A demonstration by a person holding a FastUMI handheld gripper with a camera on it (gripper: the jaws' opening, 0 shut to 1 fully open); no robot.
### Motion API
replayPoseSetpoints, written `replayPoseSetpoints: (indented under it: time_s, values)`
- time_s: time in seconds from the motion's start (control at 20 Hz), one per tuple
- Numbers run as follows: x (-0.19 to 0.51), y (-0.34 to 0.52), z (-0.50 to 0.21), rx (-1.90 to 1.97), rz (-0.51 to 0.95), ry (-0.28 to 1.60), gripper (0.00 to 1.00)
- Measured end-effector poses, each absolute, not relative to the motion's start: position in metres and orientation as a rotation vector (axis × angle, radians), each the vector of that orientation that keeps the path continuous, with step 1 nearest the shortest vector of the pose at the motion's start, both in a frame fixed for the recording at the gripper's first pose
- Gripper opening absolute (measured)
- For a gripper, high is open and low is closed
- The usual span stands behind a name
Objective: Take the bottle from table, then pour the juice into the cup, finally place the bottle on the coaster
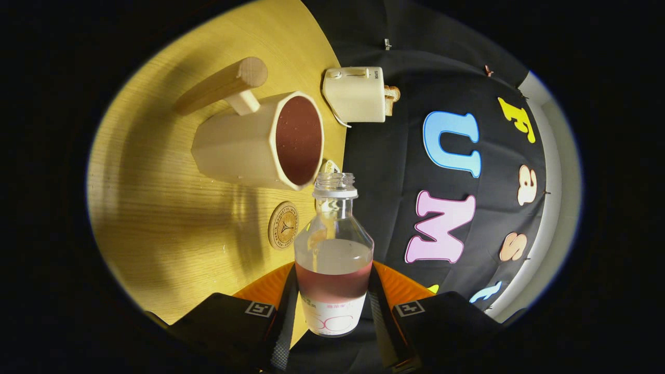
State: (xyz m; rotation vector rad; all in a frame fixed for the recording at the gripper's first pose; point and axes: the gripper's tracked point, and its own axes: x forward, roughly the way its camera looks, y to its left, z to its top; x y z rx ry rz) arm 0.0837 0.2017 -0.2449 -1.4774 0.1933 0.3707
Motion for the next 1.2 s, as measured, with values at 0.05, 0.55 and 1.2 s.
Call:
replayPoseSetpoints:
  time_s: [0.05,0.55,1.2]
  values:
    - [0.0844,0.2032,-0.2445,-1.486,0.371,0.192,0.69]
    - [0.0862,0.2053,-0.2438,-1.562,0.389,0.154,0.69]
    - [0.0900,0.2060,-0.2379,-1.629,0.390,0.108,0.69]
